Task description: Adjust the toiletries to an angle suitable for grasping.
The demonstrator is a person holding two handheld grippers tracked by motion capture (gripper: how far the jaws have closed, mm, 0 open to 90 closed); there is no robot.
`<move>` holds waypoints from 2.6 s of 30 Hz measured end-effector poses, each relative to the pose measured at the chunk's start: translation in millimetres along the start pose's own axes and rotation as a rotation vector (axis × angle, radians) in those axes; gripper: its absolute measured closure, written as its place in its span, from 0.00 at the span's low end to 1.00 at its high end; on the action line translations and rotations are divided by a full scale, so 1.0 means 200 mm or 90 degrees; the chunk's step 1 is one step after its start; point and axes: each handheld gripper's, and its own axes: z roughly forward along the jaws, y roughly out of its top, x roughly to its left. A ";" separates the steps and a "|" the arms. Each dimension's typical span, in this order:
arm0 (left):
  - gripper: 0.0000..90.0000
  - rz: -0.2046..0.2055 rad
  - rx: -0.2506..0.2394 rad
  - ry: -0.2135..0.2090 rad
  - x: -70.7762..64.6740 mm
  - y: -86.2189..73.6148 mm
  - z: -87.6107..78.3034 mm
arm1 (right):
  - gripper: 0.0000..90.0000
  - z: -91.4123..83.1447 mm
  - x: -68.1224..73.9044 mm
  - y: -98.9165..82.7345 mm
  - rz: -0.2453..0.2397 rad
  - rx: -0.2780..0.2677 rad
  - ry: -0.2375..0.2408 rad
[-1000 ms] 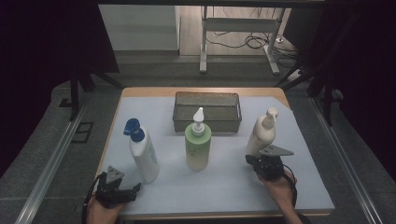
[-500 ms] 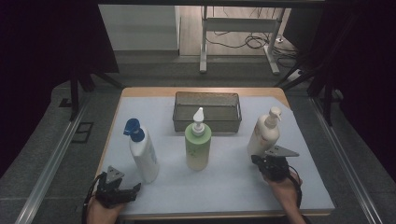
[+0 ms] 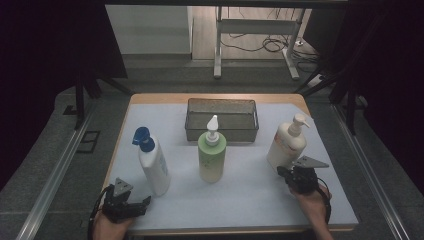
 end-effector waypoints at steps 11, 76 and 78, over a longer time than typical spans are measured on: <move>0.13 0.000 0.000 0.000 0.00 0.00 0.00 | 0.85 -0.08 0.02 0.00 -0.011 -0.003 0.039; 0.13 0.000 0.000 0.000 0.00 0.00 0.00 | 0.29 -0.11 -0.10 0.27 0.038 -0.047 -0.058; 0.13 0.000 0.000 0.000 0.00 0.00 0.00 | 0.29 -0.11 -0.11 0.29 0.039 -0.052 -0.057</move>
